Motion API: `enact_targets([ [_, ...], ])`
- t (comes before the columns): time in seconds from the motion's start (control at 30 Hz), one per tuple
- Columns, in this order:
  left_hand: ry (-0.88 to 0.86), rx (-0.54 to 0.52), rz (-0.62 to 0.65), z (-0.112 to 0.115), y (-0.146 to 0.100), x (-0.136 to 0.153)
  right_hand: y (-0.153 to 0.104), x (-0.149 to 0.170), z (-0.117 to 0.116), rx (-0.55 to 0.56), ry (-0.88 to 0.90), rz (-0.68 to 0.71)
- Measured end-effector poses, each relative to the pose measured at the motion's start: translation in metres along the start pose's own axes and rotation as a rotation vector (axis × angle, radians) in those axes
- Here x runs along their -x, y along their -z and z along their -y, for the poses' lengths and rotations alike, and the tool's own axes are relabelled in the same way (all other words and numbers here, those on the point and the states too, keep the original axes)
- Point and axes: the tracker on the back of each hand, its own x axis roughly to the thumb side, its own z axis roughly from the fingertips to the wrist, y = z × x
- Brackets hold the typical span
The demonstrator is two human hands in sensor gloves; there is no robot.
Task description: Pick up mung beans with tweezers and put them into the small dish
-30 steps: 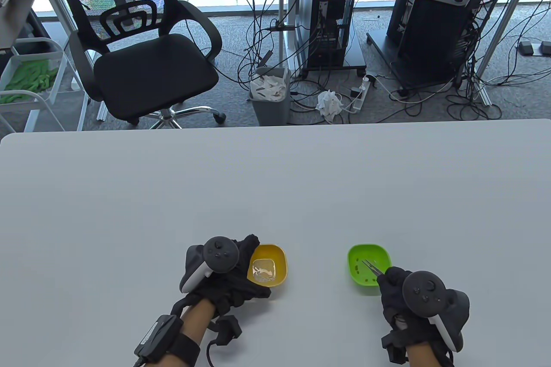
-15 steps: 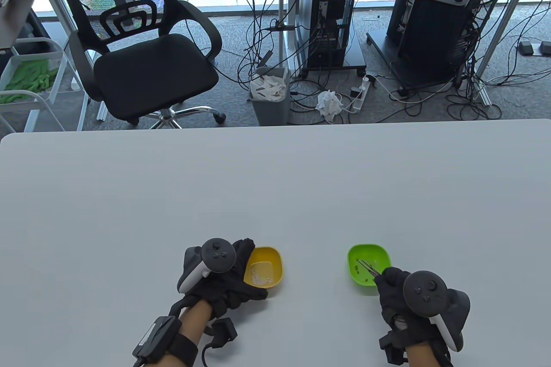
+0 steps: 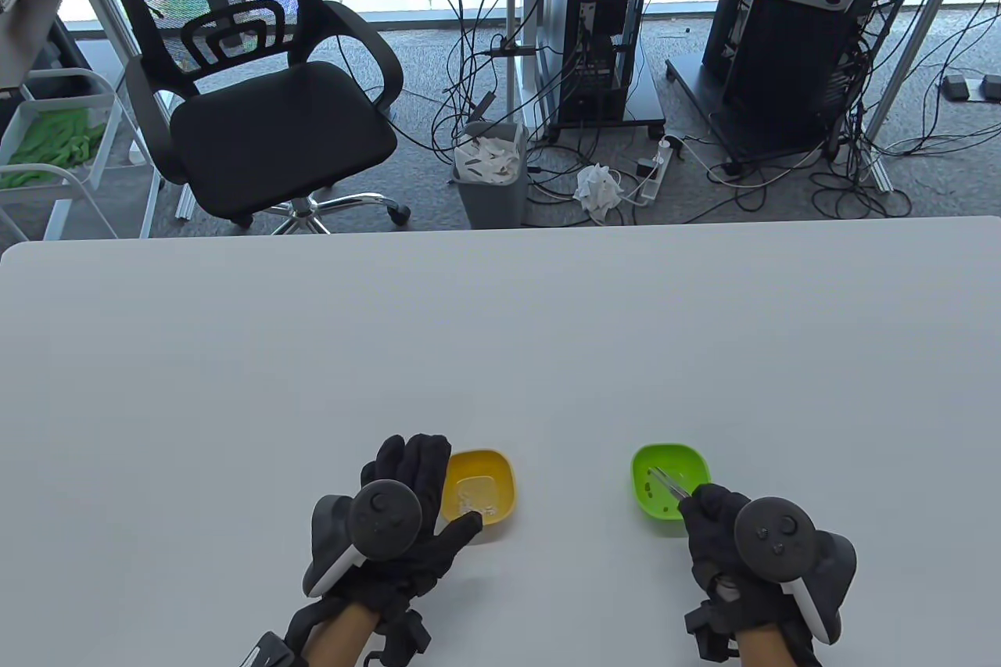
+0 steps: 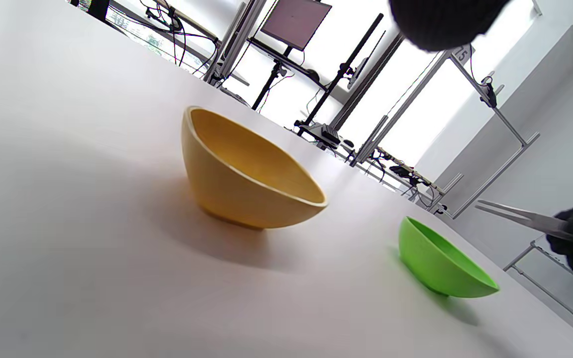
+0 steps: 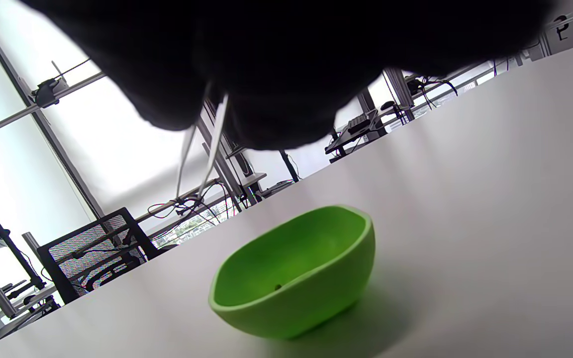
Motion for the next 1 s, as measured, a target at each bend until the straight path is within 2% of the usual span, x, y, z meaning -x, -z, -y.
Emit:
enact_targets([
  [0.13, 0.116, 0.01, -0.003, 0.002, -0.011, -0.008, -0.001, 0.0, 0.0, 0.025, -0.013, -0.009],
  [0.23, 0.133, 0.021, -0.006, 0.007, -0.014, -0.008, -0.002, -0.001, 0.004, 0.085, -0.046, -0.037],
  [0.4, 0.142, 0.025, -0.024, 0.008, -0.016, -0.006, 0.012, 0.008, 0.018, 0.201, -0.131, -0.181],
  [0.5, 0.134, 0.028, -0.025, 0.009, -0.017, -0.005, 0.031, 0.025, 0.012, 0.181, -0.234, -0.26],
  [0.63, 0.128, 0.027, -0.024, 0.009, -0.017, -0.005, 0.05, 0.051, -0.011, 0.114, -0.367, -0.335],
  [0.8, 0.122, 0.034, -0.019, 0.009, -0.017, -0.005, 0.055, 0.065, -0.031, 0.058, -0.453, -0.366],
  [1.0, 0.127, 0.051, -0.004, 0.011, -0.016, -0.006, 0.058, 0.069, -0.038, 0.021, -0.514, -0.404],
])
